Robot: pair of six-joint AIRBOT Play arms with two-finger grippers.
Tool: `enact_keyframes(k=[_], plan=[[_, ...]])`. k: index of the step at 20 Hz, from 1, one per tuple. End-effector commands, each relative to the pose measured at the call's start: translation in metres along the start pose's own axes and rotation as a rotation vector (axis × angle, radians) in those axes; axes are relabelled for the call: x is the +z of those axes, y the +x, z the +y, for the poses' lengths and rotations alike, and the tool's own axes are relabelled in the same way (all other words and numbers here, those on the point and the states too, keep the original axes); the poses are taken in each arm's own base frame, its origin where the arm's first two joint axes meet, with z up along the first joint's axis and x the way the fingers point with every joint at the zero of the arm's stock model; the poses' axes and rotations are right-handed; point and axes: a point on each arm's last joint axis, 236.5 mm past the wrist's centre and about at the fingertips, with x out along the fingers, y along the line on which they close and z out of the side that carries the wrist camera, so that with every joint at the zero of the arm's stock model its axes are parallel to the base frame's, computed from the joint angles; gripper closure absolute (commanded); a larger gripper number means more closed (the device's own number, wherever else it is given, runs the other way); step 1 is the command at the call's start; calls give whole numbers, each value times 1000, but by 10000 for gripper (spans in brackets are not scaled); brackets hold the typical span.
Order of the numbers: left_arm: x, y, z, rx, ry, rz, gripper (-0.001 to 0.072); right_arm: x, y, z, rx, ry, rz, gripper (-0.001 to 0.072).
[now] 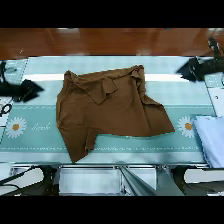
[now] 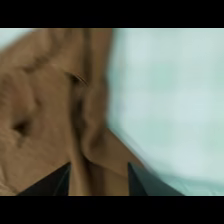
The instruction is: Fold the shirts.
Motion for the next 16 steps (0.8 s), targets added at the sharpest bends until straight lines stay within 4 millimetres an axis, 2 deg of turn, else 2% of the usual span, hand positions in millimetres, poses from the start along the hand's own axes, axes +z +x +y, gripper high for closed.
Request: enact_keyframes(k=[1, 2, 3, 5, 8, 13, 16], plan=[[-108, 9, 32, -15, -90, 138, 199, -74, -1, -67, -182, 132, 2, 300], [-131, 15, 37, -20, -133, 152, 199, -94, 6, -64, -141, 127, 1, 300], [-144, 18, 38, -40, -180, 152, 199, -111, 11, -58, -97, 115, 9, 300], [-153, 21, 31, -112, -276, 141, 199, -134, 17, -47, -39, 103, 9, 300], [-146, 27, 33, -141, -339, 130, 199, -135, 20, -36, 8, 121, -45, 300], [-145, 48, 49, -120, -399, 162, 198, -137, 19, -22, 66, 120, -33, 300], [-130, 63, 40, -149, -362, 116, 199, -131, 19, -18, 87, 131, -56, 300]])
